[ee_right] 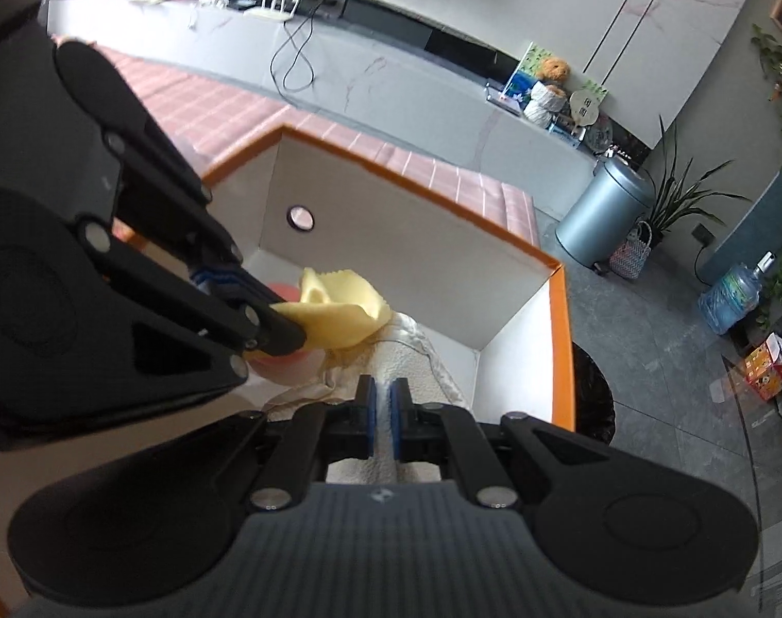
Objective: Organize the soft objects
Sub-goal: 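Carry the yellow cloth in the left tool and beige cloth in the right tool over the box, then open the right tool to drop the beige cloth into the box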
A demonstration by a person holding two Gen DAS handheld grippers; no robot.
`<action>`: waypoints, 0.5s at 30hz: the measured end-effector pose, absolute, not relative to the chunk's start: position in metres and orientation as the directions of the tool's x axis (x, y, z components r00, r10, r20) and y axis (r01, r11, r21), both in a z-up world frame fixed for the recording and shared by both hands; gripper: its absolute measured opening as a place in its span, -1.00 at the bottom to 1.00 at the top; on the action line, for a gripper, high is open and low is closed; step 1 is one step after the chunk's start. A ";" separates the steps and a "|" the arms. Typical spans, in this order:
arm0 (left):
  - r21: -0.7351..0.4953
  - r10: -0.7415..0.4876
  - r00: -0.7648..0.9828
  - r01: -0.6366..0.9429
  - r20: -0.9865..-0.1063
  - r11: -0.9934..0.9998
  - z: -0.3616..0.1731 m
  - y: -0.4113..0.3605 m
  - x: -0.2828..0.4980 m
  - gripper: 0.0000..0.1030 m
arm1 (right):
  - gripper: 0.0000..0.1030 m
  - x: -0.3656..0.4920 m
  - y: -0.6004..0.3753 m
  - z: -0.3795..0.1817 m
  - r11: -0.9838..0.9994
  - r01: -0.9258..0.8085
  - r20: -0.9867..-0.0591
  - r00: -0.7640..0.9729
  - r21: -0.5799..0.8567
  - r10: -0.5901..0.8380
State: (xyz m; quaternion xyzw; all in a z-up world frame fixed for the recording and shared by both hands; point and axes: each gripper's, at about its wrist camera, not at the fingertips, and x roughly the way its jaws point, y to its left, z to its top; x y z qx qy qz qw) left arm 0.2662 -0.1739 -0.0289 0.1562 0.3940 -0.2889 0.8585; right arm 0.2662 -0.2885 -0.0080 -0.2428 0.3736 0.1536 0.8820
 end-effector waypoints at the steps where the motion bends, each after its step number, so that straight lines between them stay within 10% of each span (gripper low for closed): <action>1: 0.051 -0.368 0.521 0.625 -0.770 0.779 -0.031 -0.175 0.267 -0.94 | -0.95 0.269 -0.289 -0.010 0.834 -0.454 -0.738 0.669 -0.314 0.086; 15: 0.134 -0.253 0.457 0.658 -0.853 0.741 -0.056 -0.191 0.287 -0.80 | -0.87 0.301 -0.291 -0.033 0.814 -0.499 -0.820 0.570 -0.297 0.050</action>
